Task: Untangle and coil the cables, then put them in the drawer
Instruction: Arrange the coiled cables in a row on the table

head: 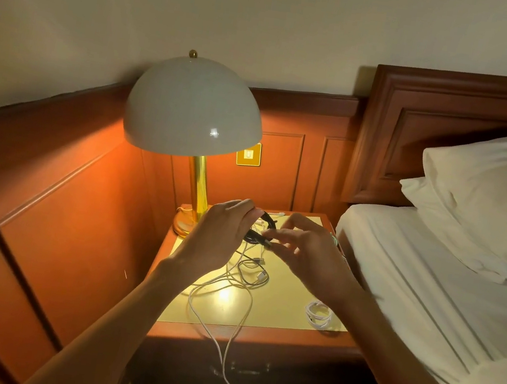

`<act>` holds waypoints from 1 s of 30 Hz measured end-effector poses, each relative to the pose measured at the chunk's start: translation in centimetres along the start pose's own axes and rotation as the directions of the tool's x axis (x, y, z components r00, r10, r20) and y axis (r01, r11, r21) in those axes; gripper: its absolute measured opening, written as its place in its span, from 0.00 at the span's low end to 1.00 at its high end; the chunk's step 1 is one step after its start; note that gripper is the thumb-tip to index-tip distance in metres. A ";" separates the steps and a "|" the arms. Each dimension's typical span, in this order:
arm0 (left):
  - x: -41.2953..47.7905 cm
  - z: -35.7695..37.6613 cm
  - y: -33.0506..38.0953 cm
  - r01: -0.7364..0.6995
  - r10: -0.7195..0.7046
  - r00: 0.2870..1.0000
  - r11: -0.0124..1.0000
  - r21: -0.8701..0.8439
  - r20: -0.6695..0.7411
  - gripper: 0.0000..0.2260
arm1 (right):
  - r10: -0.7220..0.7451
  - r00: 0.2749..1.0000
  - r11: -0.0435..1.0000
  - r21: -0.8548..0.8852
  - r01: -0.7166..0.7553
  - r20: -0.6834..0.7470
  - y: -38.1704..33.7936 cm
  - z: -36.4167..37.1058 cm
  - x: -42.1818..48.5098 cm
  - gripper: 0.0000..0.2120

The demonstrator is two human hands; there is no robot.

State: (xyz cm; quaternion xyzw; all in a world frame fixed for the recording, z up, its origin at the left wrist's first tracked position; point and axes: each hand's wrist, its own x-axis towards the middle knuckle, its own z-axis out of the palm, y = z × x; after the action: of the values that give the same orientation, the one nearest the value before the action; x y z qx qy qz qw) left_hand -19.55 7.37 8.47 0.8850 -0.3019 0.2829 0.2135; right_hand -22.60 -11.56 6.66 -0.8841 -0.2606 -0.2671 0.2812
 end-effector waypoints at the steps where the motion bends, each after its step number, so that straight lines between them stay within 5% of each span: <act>1: 0.0 0.0 0.0 -0.014 0.014 1.000 1.000 0.010 0.008 0.08 | -0.043 0.999 0.999 -0.023 0.043 0.019 0.1 -0.1 0.2 0.11; 4: 0.1 0.0 -0.1 0.055 -0.051 0.998 0.993 -0.105 0.044 0.10 | -0.072 0.997 0.993 0.091 0.074 -0.027 0.3 -0.4 0.7 0.07; 6: 0.4 -0.1 -0.5 0.107 -0.093 0.993 0.971 -0.212 0.074 0.12 | 0.089 0.996 0.938 0.339 -0.074 -0.030 0.1 -1.0 1.0 0.05; 10: 0.6 -0.9 -0.8 0.077 -0.042 0.990 0.962 -0.264 0.134 0.10 | 0.319 0.938 0.626 0.712 -0.317 0.137 -0.5 -1.2 1.2 0.06; 15: 1.2 -1.7 -0.8 0.291 -0.142 0.931 0.844 -0.451 0.336 0.14 | 0.320 0.930 0.468 0.823 -0.321 0.181 -0.9 -1.0 0.7 0.12; 21: 1.0 -1.0 0.3 0.487 -0.309 0.866 0.698 -0.525 0.393 0.17 | 0.379 0.916 0.555 0.760 -0.337 0.129 -1.2 0.1 0.6 0.12; 25: 1.9 0.3 0.5 0.654 -0.454 0.756 0.506 -0.562 0.471 0.17 | 0.451 0.883 0.711 0.546 -0.444 0.132 -1.3 0.3 1.2 0.01; 30: 2.9 1.7 0.4 0.797 -0.659 0.471 0.033 -0.603 0.586 0.11 | 0.533 0.812 0.638 0.516 -0.571 0.240 -0.6 0.7 2.2 0.14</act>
State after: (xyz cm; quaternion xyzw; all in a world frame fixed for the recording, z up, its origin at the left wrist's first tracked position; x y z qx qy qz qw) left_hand -17.31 4.97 9.11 0.7061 0.0854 -0.1139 0.6937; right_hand -21.19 -9.97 7.72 -0.8046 -0.0543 -0.0495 0.5892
